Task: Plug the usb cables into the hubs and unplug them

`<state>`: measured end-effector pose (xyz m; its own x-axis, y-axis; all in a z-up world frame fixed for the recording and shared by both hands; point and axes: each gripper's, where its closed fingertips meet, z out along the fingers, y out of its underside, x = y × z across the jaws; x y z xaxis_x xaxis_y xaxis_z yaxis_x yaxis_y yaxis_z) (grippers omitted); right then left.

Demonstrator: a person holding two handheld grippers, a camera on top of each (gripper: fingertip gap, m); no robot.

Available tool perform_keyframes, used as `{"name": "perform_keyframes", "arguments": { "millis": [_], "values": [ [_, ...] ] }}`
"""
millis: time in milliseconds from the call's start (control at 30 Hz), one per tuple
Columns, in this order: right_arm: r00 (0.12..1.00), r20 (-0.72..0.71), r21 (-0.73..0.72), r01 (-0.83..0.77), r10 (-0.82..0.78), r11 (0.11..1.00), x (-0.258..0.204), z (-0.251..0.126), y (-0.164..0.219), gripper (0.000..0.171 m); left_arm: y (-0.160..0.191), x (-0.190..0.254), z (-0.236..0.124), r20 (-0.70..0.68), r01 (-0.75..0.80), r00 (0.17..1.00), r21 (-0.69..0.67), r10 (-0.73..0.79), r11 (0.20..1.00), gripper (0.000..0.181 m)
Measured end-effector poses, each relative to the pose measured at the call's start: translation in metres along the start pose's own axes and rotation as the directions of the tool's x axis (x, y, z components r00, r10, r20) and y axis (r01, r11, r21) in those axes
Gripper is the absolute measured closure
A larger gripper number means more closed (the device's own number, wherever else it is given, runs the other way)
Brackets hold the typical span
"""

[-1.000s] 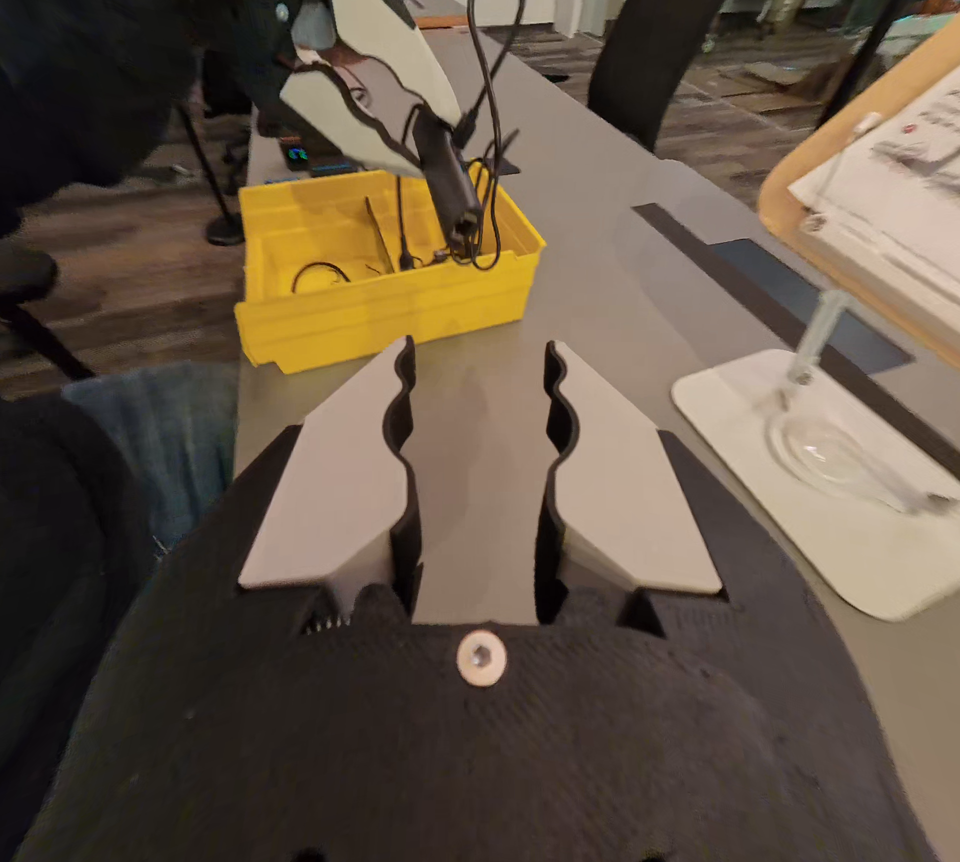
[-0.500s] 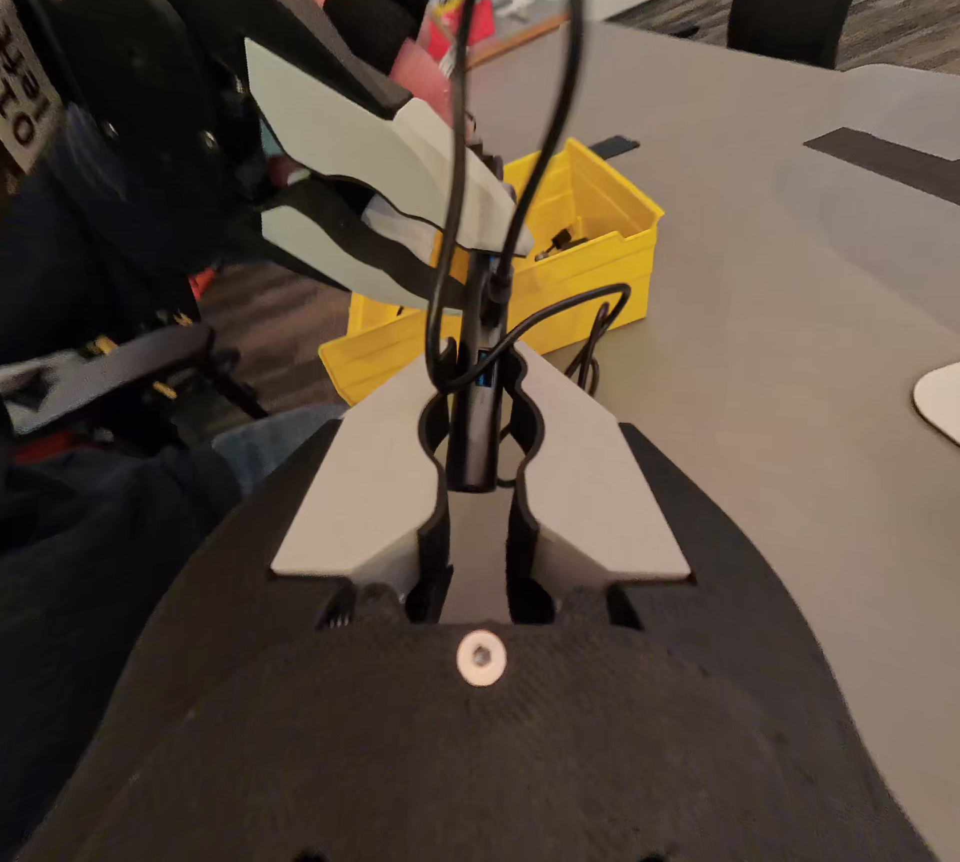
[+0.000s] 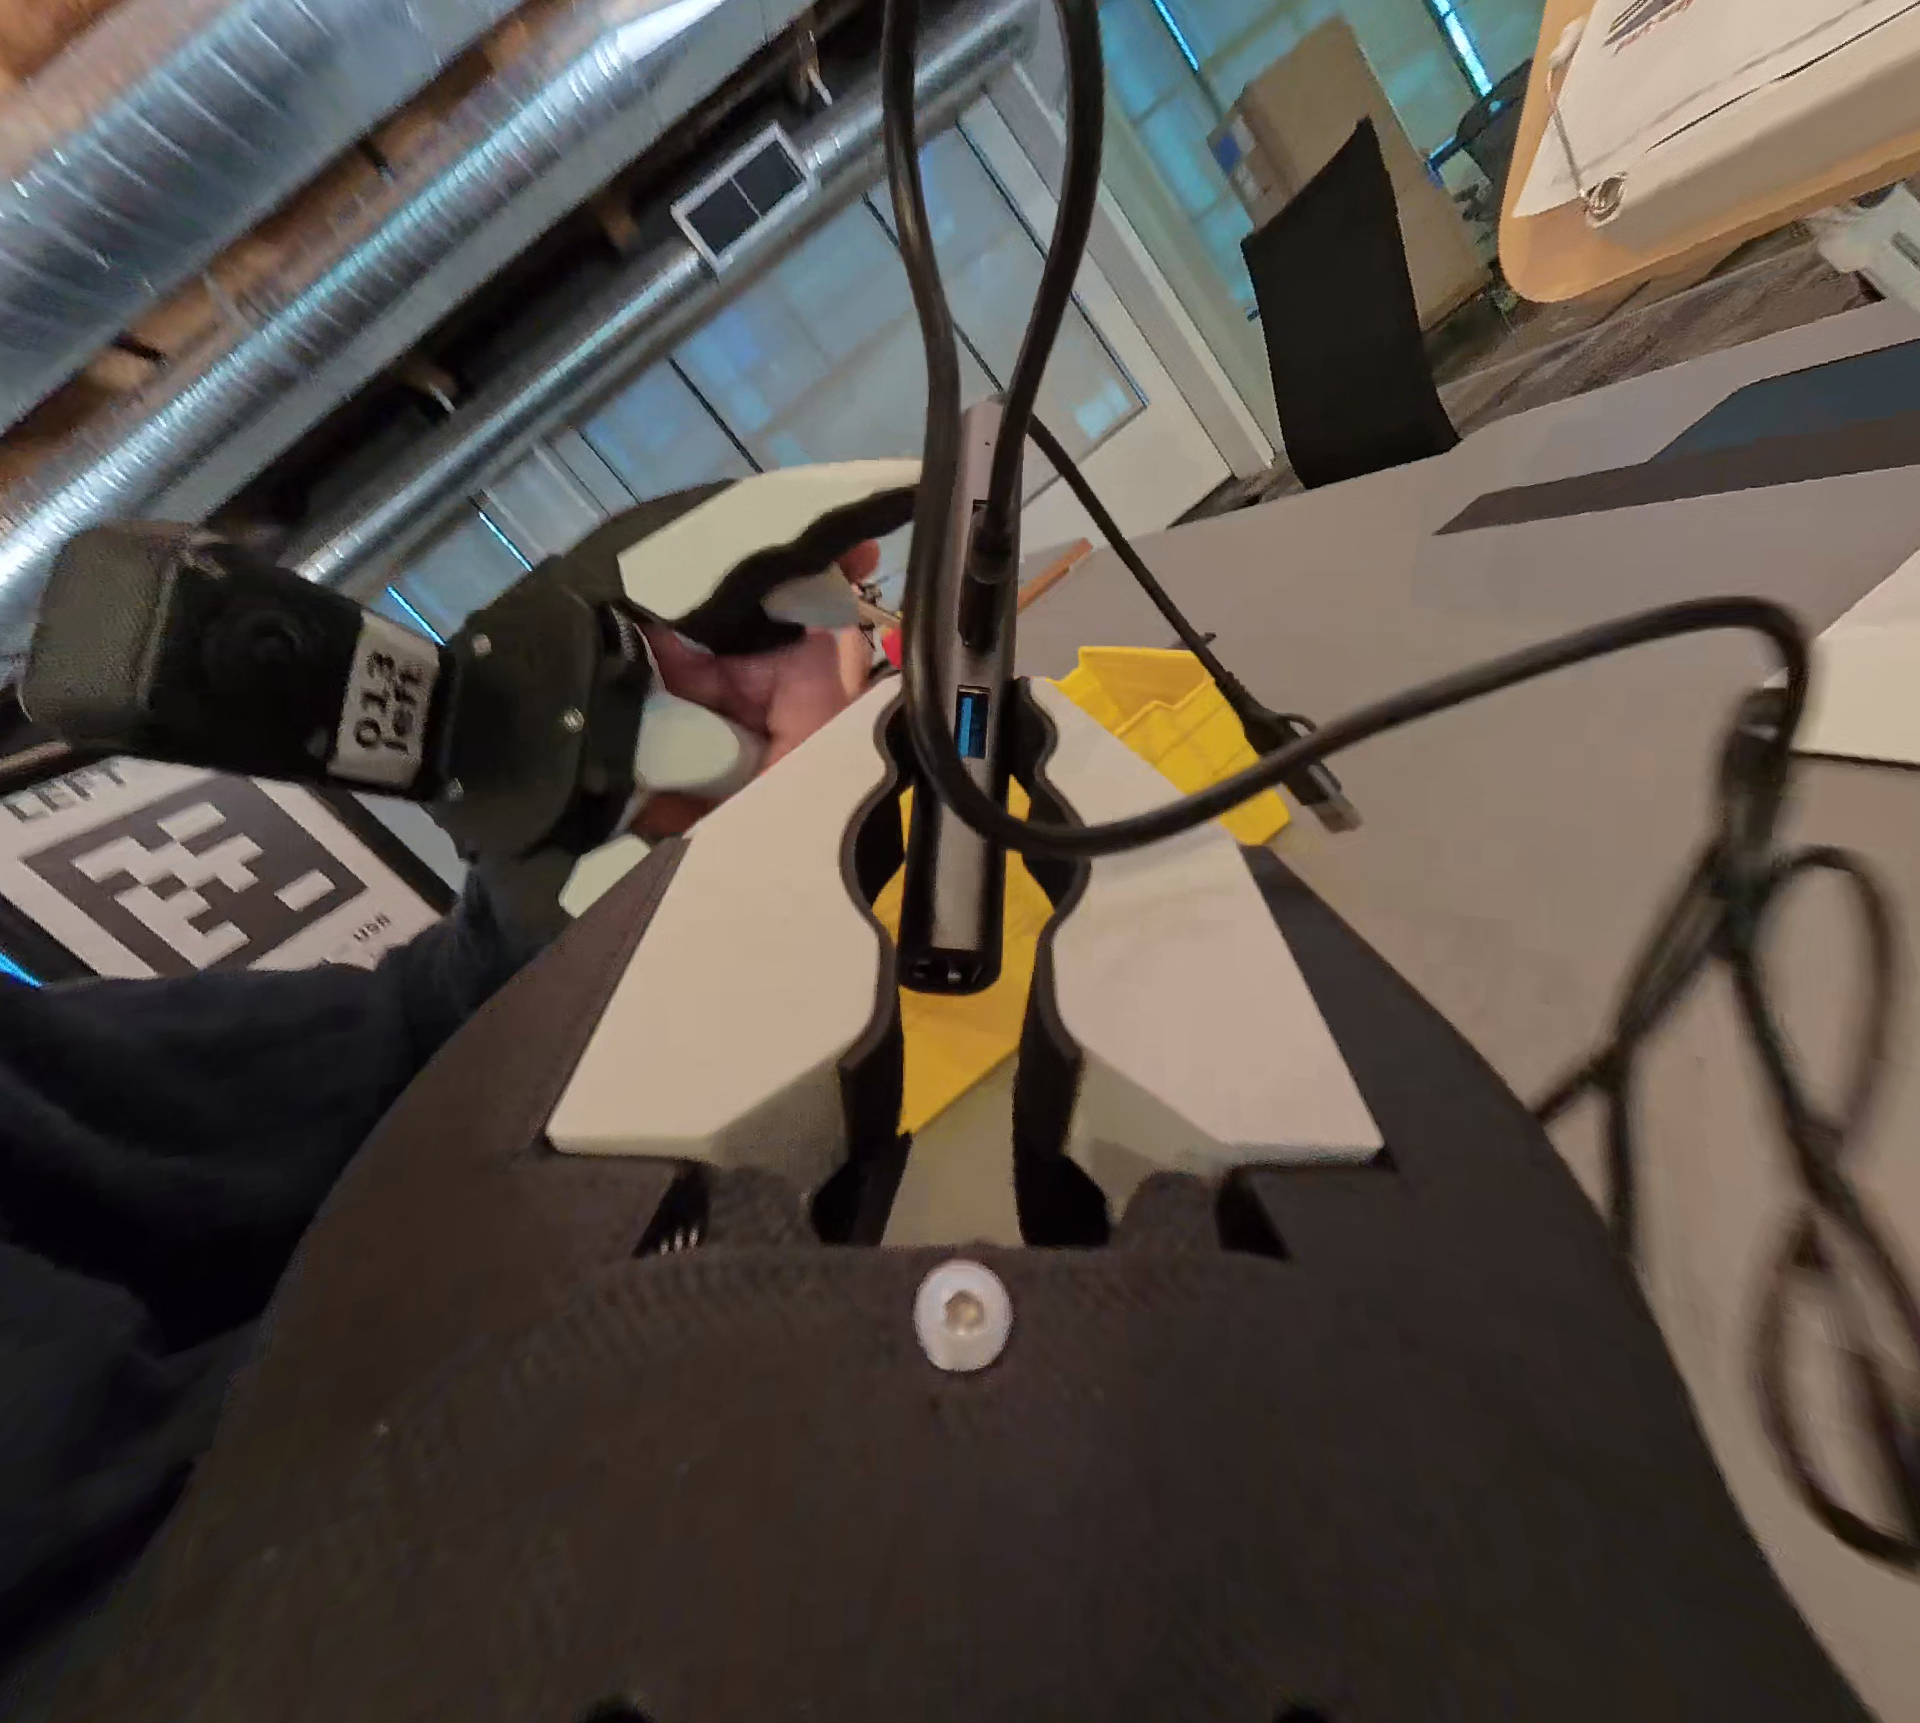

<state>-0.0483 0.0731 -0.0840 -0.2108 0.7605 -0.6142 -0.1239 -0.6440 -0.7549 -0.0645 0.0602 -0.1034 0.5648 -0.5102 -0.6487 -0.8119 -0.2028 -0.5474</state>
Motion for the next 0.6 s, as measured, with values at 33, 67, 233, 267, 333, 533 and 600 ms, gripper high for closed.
{"name": "perform_keyframes", "arguments": {
  "millis": [33,67,233,267,333,533,600],
  "values": [
    [1.0,0.007,0.017,-0.016,0.016,1.0,-0.002,-0.002,0.0,0.157,-0.003,0.003,0.006,0.022,0.014,1.0,0.008,-0.014,1.0,0.05],
    [0.999,0.018,0.028,-0.028,0.027,0.999,-0.004,-0.003,0.002,0.157,-0.007,0.007,0.012,0.037,0.026,0.999,0.023,-0.027,0.999,0.046],
    [0.994,0.051,0.028,-0.094,0.092,0.995,-0.009,-0.007,0.018,0.157,-0.02,0.02,0.026,0.058,0.102,0.992,0.107,-0.109,0.989,0.039],
    [0.992,0.064,0.018,-0.11,0.108,0.994,-0.009,-0.008,0.021,0.157,-0.021,0.02,0.026,0.062,0.108,0.991,0.119,-0.116,0.987,0.041],
    [0.987,0.091,-0.008,-0.131,0.131,0.991,-0.014,-0.007,0.029,0.156,-0.019,0.022,0.028,0.053,0.117,0.991,0.112,-0.124,0.987,0.038],
    [0.985,0.093,-0.07,-0.141,0.147,0.988,-0.021,-0.005,0.042,0.156,-0.02,0.026,0.023,0.013,0.087,0.996,0.182,-0.091,0.979,0.038],
    [0.981,0.088,-0.066,-0.164,0.17,0.984,-0.02,-0.006,0.041,0.157,-0.021,0.026,0.022,0.036,0.078,0.996,0.201,-0.087,0.976,0.035]
  ]
}}
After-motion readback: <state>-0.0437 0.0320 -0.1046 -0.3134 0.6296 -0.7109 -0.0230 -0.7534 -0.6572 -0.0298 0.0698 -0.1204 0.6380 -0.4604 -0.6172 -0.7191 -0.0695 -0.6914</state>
